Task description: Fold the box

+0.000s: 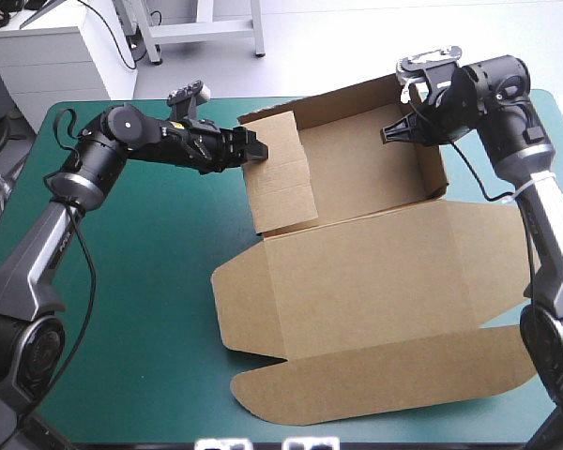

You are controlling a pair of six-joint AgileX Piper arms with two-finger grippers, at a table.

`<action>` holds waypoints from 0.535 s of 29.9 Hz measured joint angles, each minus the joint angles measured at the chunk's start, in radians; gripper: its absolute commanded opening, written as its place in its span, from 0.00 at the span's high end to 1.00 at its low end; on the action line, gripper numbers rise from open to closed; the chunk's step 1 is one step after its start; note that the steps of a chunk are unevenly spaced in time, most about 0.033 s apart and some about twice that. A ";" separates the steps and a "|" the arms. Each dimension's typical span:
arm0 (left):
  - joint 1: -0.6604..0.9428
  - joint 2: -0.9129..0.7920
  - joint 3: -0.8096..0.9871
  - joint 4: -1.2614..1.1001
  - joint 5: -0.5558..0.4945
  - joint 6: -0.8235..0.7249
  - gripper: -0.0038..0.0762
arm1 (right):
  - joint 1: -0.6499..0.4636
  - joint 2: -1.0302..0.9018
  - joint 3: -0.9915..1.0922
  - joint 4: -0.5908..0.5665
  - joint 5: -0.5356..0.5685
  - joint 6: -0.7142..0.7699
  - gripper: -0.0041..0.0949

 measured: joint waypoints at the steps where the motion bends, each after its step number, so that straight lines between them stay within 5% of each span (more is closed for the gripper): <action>1: -0.005 0.001 0.000 0.014 0.000 -0.010 0.41 | 0.006 0.001 0.000 0.000 -0.004 0.002 0.97; 16: -0.084 0.041 -0.001 0.230 -0.054 -0.134 0.41 | 0.056 0.003 0.002 -0.027 -0.031 0.007 0.97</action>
